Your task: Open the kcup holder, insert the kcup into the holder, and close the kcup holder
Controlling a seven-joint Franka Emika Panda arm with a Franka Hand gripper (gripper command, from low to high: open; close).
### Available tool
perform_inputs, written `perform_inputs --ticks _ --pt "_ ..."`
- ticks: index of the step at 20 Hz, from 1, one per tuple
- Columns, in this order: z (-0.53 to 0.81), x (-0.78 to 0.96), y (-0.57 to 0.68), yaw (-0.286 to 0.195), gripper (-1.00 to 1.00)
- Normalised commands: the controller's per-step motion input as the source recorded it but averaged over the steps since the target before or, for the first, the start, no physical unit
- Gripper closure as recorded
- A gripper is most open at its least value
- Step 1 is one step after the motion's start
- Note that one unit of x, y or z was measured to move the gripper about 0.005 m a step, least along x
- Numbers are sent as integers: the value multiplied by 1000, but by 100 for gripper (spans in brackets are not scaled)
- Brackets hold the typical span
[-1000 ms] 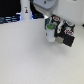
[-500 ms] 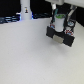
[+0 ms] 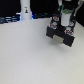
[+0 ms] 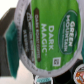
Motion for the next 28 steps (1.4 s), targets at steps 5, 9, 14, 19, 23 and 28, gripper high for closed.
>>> perform_inputs --ticks 5,9,14,19,23,28 --pt "-5 -359 337 106 100" --pt "-3 -377 335 100 100" --pt "-26 -411 280 98 100" --pt "-15 -188 15 13 100" --pt "0 -421 -241 -39 100" --pt "-1 -519 -281 -41 100"
